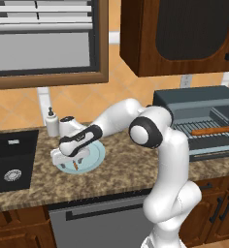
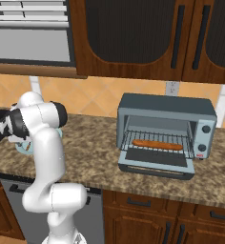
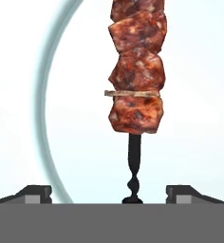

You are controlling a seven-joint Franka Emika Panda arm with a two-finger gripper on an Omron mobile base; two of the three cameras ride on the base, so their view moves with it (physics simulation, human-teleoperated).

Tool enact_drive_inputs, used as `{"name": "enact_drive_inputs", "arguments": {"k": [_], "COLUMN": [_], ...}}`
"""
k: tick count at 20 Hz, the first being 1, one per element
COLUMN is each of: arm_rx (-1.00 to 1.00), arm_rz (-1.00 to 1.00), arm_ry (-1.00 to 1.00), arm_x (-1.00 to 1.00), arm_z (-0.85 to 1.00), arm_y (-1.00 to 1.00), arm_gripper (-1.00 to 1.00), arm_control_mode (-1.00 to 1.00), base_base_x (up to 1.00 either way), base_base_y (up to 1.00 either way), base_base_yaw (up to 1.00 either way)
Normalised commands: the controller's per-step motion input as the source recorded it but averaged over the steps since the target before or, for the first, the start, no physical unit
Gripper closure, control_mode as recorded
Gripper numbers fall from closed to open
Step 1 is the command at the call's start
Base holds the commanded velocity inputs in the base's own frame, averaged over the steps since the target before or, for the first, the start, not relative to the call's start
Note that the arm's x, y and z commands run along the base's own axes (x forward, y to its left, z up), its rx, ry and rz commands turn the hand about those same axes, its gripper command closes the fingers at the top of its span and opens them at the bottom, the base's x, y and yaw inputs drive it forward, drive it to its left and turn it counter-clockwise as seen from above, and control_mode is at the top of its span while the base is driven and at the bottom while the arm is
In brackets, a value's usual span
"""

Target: Pick up the kebab skewer and baguette bread, and place them inside the toaster oven. Close the toaster oven door and start by setting the timer.

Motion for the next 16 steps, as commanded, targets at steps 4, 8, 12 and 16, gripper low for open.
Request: {"name": "enact_drive_inputs", "arguments": {"k": [4,8,12,16], "arm_rx": [0.0,0.03,0.05,0.0], "arm_rz": [0.0,0.0,0.0,-0.03], "arm_ry": [0.0,0.0,0.0,0.0], "arm_x": [-0.1,-0.1,-0.09,-0.25], "arm_z": [-0.49,-0.55,-0.64,-0.63], "arm_y": [-0.41,-0.64,-0.78,-0.73], "arm_gripper": [1.0,1.0,1.0,1.0], "arm_control_mode": [-1.0,-1.0,-1.0,-1.0], "base_base_x": [0.0,0.0,0.0,0.0], "base_base_y": [0.0,0.0,0.0,0.0], "base_base_yaw": [0.0,0.0,0.0,0.0]}}
